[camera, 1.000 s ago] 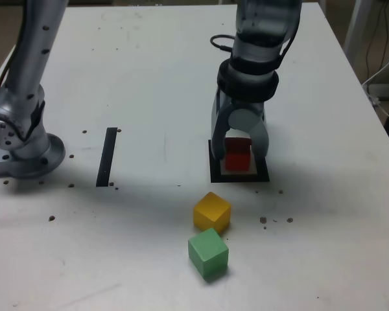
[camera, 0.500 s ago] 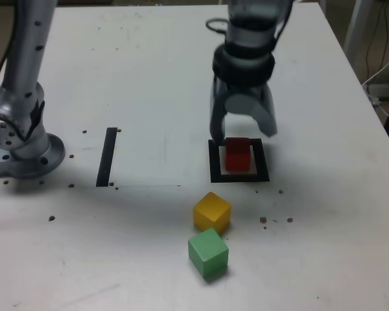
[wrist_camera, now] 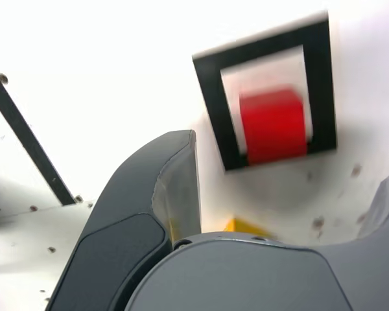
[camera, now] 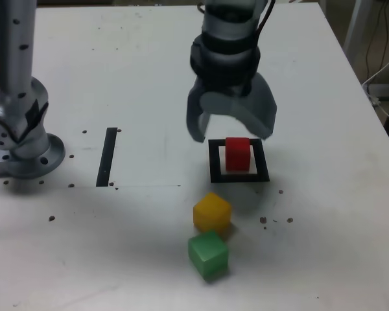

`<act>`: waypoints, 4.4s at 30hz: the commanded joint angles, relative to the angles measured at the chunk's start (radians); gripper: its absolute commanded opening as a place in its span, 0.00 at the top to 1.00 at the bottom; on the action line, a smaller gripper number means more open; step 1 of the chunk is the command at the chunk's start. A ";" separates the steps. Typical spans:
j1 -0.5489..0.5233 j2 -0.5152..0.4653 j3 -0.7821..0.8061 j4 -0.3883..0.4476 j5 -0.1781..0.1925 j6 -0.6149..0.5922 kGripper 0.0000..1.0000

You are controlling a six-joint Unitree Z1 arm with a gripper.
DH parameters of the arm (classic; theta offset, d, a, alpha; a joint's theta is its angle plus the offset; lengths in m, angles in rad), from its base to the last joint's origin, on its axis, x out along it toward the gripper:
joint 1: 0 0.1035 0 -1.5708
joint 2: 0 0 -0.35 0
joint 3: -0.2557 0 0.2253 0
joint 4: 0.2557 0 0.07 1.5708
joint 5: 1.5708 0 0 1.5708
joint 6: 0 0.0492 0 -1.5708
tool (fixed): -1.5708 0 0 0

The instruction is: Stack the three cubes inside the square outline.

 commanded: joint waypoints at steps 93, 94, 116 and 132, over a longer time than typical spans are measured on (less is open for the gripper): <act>0.083 0.046 -0.187 0.172 -0.071 -0.049 0.78; 0.096 0.053 -0.190 0.171 -0.077 -0.048 0.78; 0.193 0.157 -0.227 0.150 -0.141 -0.026 0.78; 0.194 0.187 -0.219 0.127 -0.150 -0.009 0.58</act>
